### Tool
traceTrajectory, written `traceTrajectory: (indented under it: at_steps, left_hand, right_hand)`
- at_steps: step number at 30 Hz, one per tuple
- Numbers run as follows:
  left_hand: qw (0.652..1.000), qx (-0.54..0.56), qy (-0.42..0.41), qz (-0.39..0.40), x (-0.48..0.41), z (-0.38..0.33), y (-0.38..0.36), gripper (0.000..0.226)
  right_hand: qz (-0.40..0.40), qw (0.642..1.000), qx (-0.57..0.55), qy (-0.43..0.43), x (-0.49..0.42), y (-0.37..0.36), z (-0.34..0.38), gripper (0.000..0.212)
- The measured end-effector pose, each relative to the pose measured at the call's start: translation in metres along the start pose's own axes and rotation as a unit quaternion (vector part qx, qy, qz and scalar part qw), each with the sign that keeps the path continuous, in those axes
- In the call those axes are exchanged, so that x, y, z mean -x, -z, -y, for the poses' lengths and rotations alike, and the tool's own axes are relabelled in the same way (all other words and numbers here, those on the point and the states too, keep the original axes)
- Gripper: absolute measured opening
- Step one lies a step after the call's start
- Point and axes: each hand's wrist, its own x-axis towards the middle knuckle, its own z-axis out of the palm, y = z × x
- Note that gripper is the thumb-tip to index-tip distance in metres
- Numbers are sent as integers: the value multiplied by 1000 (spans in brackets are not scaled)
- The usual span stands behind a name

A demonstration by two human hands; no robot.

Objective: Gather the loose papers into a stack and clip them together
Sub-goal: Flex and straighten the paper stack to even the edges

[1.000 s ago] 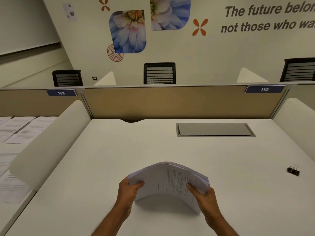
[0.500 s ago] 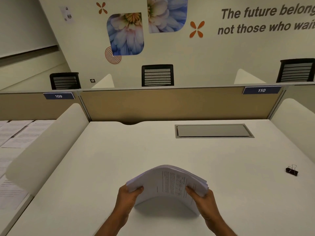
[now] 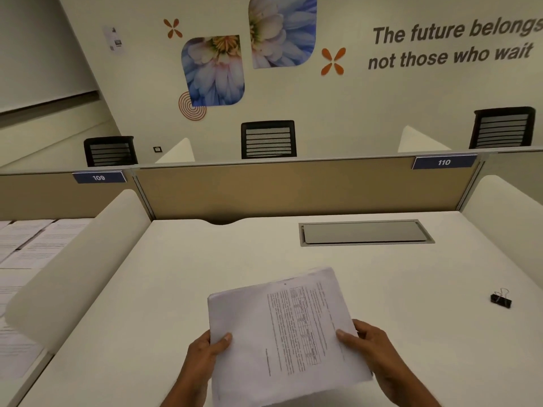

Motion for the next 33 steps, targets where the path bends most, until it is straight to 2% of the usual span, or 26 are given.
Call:
traceTrajectory:
  at_steps: [4,7,10,12,16,19,24,29,33]
  left_hand:
    - [989,120,85,6,-2,18,-7,37]
    - [989,125,73,2,1,36,-14,45]
    - [995,81,45,-28,7,51,-27,53]
    - [994,68,75,-41,7,52,-35,55]
    - [973,169,155,25,23,50,-31,50]
    - [969,187,159,1,28,38,-17,38]
    - [997,54,35,33,28,7,-7,39]
    - [995,-30,-76,53,32,-12,-19,24]
    - [992,-48,-113,38,34,-20,-33,18]
  right_hand:
    - [1,978,-194,-72,5,-5,-14,47]
    - [-10,958,-270,-91,7,-34,-22,49]
    - [-52,955,-281,-78,4,-65,-27,47]
    - [-84,955,-278,-59,-2,-77,-26,50]
    - [-102,977,-184,-38,-5,-76,-15,51]
    - [-87,992,-96,7,-4,-67,6,35]
    - [-39,997,-44,50,0,-63,32,20]
    - [-15,995,19,93,8,-75,25,11]
    - [-37,994,2,104,8,-80,22,12]
